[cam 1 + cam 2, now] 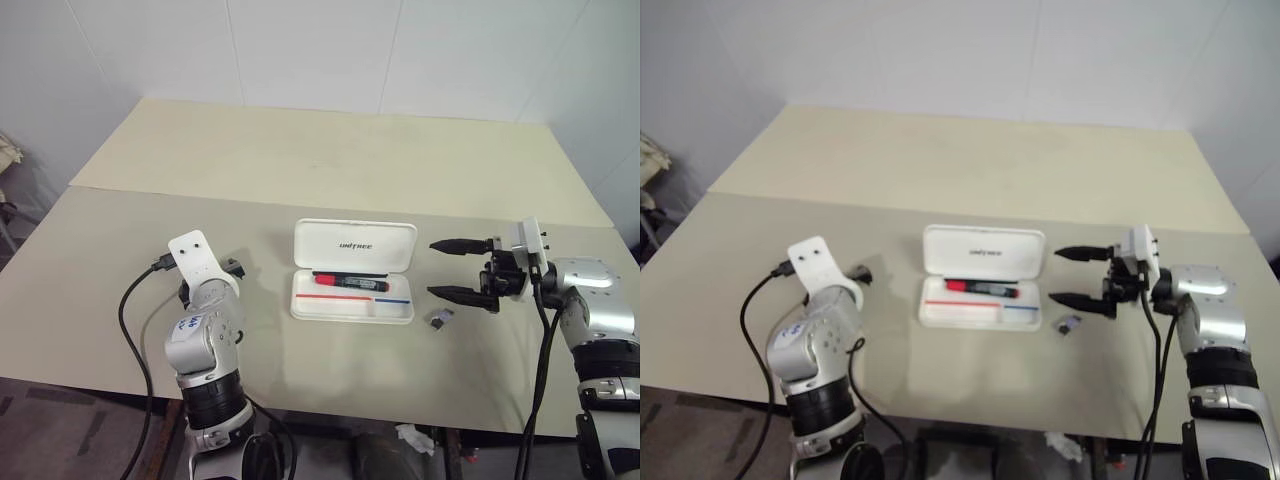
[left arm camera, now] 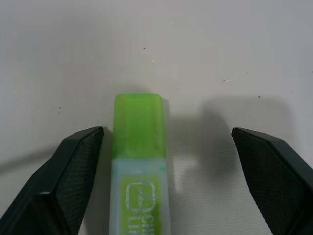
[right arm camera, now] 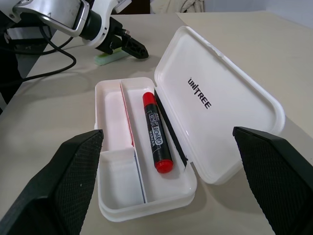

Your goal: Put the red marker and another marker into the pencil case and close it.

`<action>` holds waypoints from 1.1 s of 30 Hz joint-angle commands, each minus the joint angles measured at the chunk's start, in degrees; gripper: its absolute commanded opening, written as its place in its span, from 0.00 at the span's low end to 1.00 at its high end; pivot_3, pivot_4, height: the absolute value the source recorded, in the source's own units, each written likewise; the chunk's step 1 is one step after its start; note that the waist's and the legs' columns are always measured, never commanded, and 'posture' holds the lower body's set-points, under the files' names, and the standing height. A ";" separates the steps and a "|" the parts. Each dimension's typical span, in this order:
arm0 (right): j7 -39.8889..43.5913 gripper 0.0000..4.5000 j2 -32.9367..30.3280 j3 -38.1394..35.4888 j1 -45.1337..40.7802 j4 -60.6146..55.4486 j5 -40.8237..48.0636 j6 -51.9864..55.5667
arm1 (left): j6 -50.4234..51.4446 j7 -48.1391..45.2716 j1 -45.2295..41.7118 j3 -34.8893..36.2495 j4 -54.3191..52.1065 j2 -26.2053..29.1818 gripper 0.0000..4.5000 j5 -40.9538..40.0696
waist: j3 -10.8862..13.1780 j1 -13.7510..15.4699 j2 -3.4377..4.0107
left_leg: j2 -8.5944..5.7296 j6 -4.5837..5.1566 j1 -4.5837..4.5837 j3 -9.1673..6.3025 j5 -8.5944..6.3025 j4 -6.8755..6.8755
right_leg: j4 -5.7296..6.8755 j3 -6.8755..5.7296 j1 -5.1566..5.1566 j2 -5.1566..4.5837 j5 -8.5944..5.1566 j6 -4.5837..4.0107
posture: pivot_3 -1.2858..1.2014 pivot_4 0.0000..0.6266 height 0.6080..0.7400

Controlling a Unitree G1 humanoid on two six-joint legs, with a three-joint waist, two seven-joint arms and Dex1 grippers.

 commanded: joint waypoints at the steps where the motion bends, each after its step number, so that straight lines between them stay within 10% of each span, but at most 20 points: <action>1: 3.43 1.00 -0.22 -1.08 -1.24 0.05 0.70 -1.42 | 1.63 0.97 0.14 2.62 1.06 -4.85 0.86 -0.58 | -0.03 -0.03 0.05 | 0.00 0.00 0.00 0.00 0.00 0.00 | 0.00 0.00 0.00 0.00 0.00 0.00 | 0.52 0.24 1.00; 10: 3.18 1.00 0.18 -1.01 -0.91 1.18 0.34 -3.17 | 0.65 -0.18 -1.82 3.81 2.29 -1.13 0.24 -0.87 | -0.10 0.04 0.18 | 0.00 -0.01 0.06 0.00 0.00 0.02 | 0.00 -0.01 0.06 0.00 0.01 0.01 | 0.52 0.24 1.00; 23: 3.52 1.00 -0.89 -2.44 0.14 2.08 0.89 -4.55 | -3.98 -31.04 -7.73 -13.24 2.61 27.28 0.24 -3.79 | -0.06 -0.11 0.12 | 0.04 -0.09 0.00 0.02 0.05 -0.35 | -0.15 -0.02 -0.10 0.00 0.02 -0.01 | 0.52 0.24 1.00; 33: 1.49 1.00 -0.80 -2.59 1.31 0.54 0.54 -4.29 | -1.78 -63.10 -17.01 -15.15 0.49 41.16 0.24 -22.79 | -0.02 -0.08 0.13 | 0.12 -0.41 -0.05 0.04 0.18 -0.78 | -0.38 -0.08 -0.24 0.00 -0.07 -0.14 | 0.52 0.24 1.00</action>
